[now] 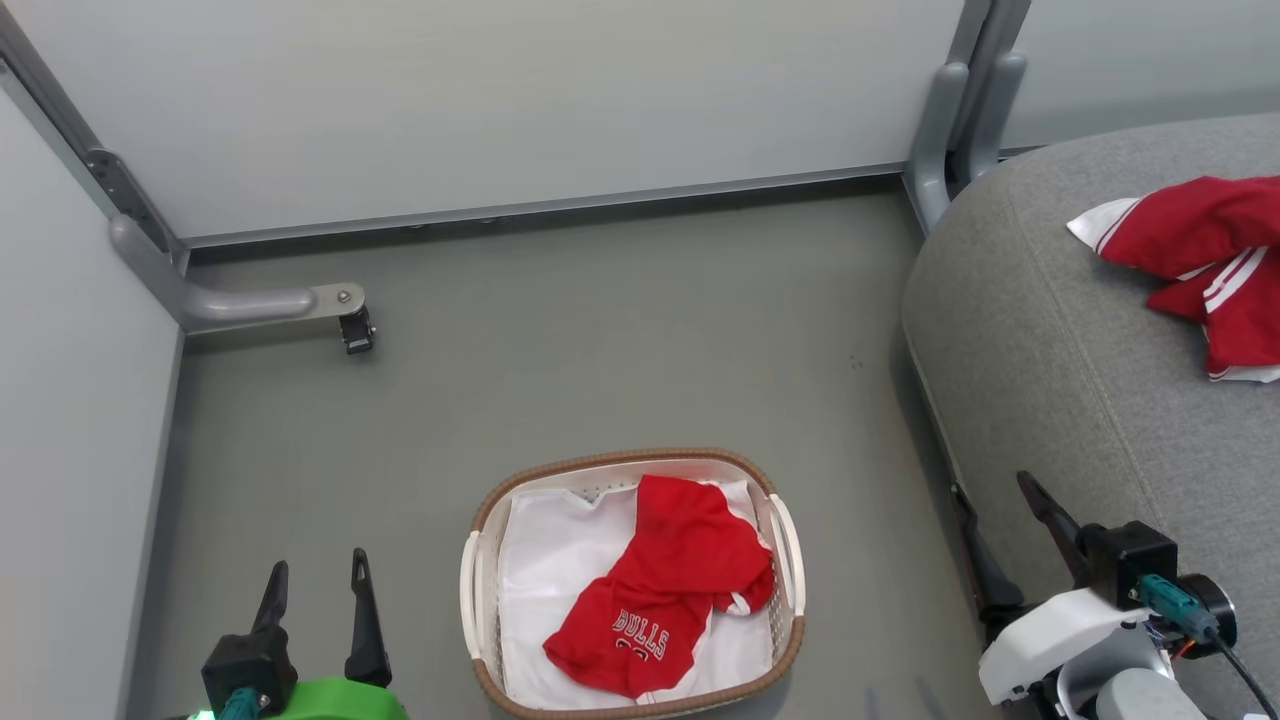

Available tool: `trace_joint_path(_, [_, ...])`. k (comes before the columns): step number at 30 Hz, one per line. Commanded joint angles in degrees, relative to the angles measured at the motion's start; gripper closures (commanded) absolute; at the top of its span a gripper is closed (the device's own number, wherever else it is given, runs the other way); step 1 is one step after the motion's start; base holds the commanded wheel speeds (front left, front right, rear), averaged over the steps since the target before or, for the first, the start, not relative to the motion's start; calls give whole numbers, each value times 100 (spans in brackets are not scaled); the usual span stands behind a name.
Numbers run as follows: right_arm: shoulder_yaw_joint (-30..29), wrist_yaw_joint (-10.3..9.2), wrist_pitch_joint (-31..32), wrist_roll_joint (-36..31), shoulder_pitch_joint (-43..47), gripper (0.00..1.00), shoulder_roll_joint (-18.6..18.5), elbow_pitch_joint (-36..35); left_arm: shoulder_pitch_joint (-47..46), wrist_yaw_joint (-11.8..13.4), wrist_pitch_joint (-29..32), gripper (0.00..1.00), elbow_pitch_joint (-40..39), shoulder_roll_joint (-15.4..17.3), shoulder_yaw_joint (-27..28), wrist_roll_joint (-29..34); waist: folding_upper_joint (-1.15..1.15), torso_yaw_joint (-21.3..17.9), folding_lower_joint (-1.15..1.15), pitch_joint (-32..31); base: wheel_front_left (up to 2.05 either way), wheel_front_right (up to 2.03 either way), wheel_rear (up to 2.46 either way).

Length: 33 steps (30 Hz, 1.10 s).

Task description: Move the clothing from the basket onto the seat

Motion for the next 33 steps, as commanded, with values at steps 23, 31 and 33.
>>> trace_joint_path(23, [201,-8,-10,208,-1272,0,-113,-686,-1312,-186,2,0,795,8,-1150,-565,0,-629,0,1684,0,0,0])
trace_joint_path(31, [279,-8,-10,321,-2036,0,-147,-1133,-2391,-140,1,0,1630,16,-1685,-616,0,-1096,0,2733,0,0,0])
trace_joint_path(33, [257,-8,-10,339,-2160,0,-112,-1228,-2638,-180,1,0,1864,17,-1805,-607,0,-1185,0,2934,0,0,0])
